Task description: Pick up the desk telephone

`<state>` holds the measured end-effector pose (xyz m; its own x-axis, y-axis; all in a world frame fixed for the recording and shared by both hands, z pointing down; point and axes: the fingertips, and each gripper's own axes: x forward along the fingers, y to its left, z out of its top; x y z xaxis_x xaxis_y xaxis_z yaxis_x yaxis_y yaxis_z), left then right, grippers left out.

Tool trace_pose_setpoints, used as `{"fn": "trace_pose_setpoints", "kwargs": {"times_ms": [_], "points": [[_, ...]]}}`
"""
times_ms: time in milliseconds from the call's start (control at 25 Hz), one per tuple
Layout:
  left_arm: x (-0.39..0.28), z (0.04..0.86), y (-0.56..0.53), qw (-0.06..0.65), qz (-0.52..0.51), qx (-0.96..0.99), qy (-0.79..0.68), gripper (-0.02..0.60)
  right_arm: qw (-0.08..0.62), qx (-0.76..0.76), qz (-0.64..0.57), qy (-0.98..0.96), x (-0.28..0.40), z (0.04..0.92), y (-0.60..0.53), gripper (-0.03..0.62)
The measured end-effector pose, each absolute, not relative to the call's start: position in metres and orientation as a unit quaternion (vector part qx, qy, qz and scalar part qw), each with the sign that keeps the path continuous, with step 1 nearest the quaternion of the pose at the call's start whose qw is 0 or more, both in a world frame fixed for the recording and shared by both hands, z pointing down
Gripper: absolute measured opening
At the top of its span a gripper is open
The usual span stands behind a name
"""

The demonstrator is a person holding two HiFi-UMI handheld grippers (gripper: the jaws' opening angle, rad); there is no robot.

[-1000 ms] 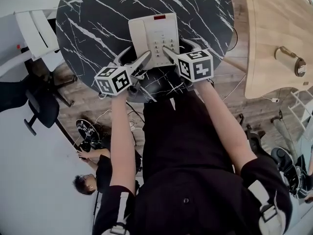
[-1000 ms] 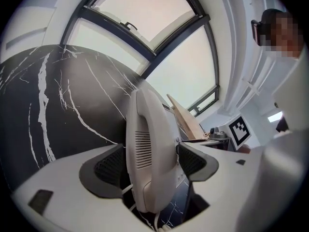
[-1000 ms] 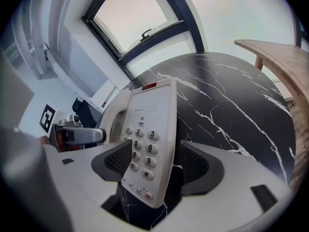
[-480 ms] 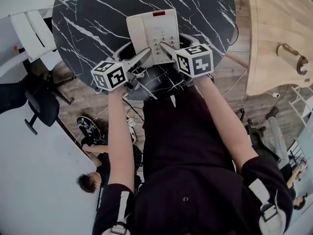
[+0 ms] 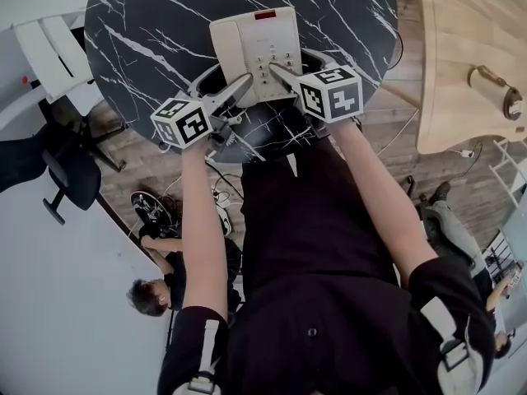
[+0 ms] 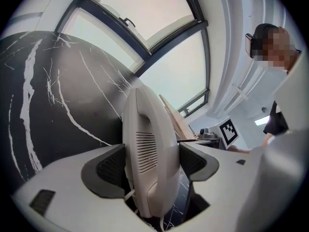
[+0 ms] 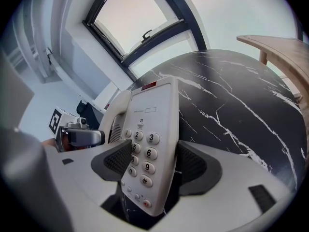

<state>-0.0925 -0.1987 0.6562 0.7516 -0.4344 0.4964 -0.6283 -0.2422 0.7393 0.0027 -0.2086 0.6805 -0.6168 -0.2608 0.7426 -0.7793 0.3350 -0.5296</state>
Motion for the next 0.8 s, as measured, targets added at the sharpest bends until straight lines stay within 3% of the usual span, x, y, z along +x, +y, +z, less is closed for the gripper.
{"fn": "trace_pose_setpoints", "kwargs": {"times_ms": [800], "points": [[-0.095, 0.644, -0.193, 0.508, 0.073, 0.783, -0.353, 0.333, 0.273, 0.356, 0.439, -0.778, 0.004, 0.666, -0.207, 0.304]]}}
